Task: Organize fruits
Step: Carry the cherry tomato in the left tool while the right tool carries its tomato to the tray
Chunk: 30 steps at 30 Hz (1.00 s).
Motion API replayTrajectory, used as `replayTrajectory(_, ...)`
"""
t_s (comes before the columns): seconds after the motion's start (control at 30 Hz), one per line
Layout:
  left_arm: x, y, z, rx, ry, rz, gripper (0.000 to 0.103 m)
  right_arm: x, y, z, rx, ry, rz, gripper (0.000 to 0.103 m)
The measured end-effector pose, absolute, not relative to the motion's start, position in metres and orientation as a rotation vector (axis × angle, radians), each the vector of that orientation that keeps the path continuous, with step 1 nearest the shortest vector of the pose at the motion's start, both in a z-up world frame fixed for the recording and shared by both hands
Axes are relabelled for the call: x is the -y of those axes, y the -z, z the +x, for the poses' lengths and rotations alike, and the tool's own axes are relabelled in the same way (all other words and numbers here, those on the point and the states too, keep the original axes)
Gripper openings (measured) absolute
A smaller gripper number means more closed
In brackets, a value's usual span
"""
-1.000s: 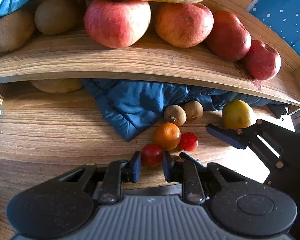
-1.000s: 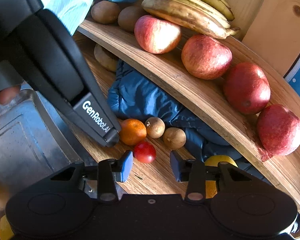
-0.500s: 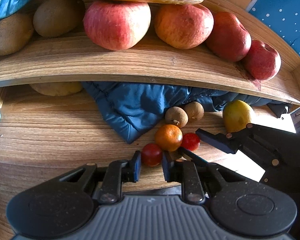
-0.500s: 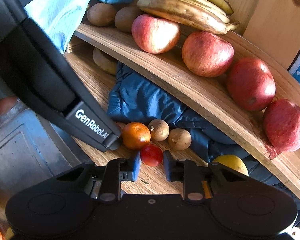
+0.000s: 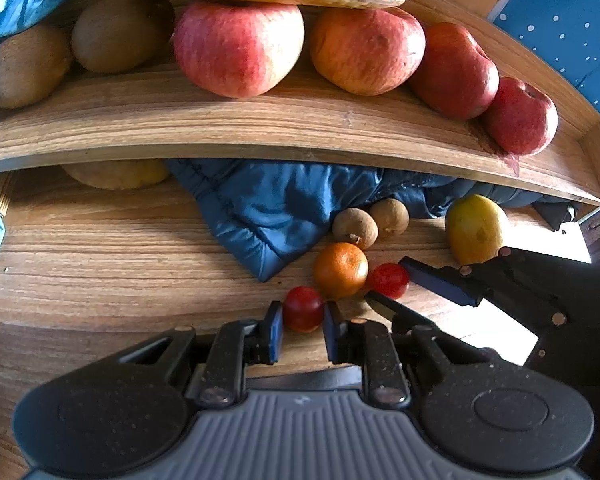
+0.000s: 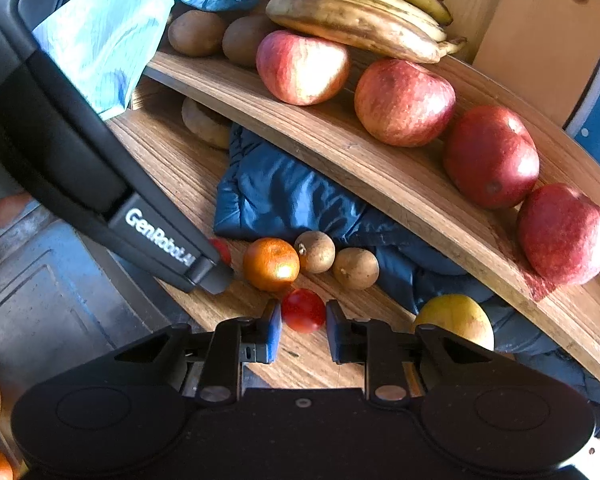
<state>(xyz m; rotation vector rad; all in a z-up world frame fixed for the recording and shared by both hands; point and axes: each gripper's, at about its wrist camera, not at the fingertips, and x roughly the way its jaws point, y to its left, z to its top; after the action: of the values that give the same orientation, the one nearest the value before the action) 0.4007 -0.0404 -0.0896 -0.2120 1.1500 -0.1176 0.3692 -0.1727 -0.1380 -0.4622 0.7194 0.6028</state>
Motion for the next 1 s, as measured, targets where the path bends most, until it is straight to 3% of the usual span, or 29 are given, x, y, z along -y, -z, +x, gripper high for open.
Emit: replayTrajectory(1.0,0.003,0.069,0.346,-1.107,0.124,-0.212,0.022,0.134,0.118,0.295,-0.673,-0.640,-0.478,0.025)
